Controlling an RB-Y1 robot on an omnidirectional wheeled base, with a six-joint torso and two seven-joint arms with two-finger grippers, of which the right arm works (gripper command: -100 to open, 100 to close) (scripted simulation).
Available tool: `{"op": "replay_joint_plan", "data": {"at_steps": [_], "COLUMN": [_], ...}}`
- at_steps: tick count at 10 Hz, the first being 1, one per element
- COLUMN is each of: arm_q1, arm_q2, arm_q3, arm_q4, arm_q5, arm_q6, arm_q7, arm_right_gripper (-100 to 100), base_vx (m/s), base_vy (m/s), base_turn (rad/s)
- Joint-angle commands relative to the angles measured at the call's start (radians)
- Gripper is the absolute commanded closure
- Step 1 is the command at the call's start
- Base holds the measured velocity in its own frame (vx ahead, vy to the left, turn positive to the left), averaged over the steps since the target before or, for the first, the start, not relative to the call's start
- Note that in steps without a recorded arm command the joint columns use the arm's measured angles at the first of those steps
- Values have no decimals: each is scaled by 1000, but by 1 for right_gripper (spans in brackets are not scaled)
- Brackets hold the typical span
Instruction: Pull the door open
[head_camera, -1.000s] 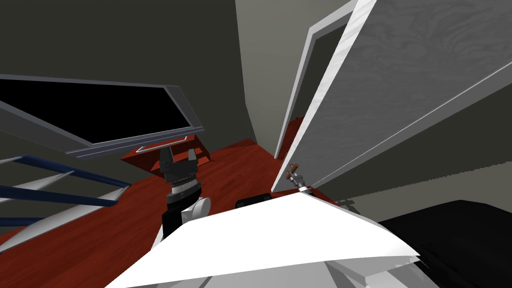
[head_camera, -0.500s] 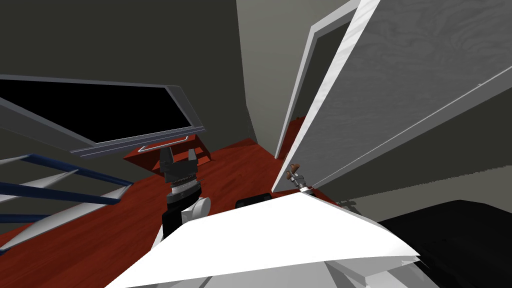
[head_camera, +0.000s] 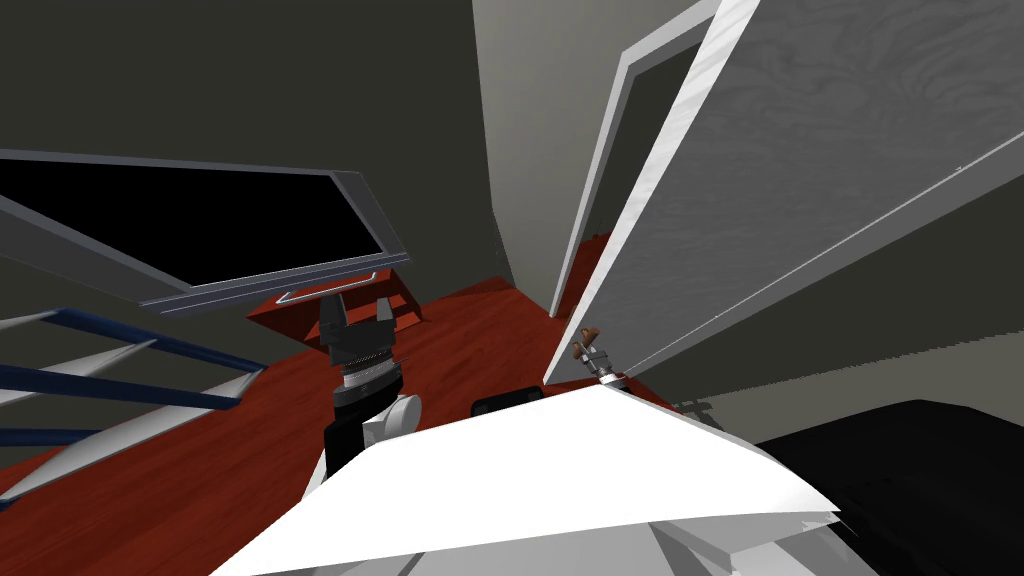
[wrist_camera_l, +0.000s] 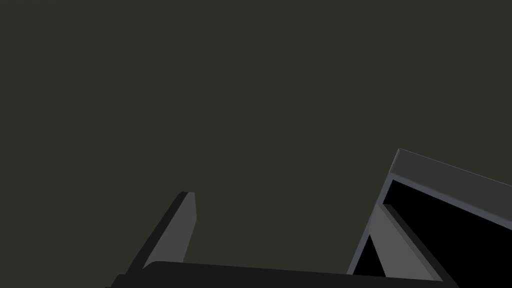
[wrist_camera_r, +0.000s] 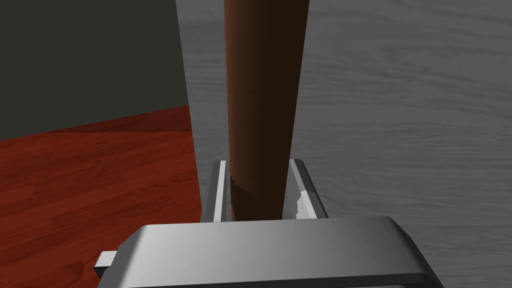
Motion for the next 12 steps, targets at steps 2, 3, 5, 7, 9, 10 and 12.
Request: {"op": "replay_joint_plan", "data": {"at_steps": [2,3,5,7,9,10,12], "arm_q1": [0,0,0,0,0,0,0], "arm_q2": [5,-1,-1,-1,-1,-1,-1], "arm_q3": [6,11,11,11,11,11,11], "arm_q4": [1,14,14,14,14,14,14], "arm_q5": [4,7,7,7,7,7,7], "arm_q6": [-2,-17,-17,-17,-17,-17,-17], "arm_q7": [-1,-11,-11,-11,-11,-11,-11], "arm_right_gripper": [100,100,100,100,100,100,100], "base_vx": [2,-5,-1,1,1,-4,0], "base_vy": [-6,15,3,-2,-4,12,0], "base_turn": [-17,41,10,-5,-10,33,0]}}
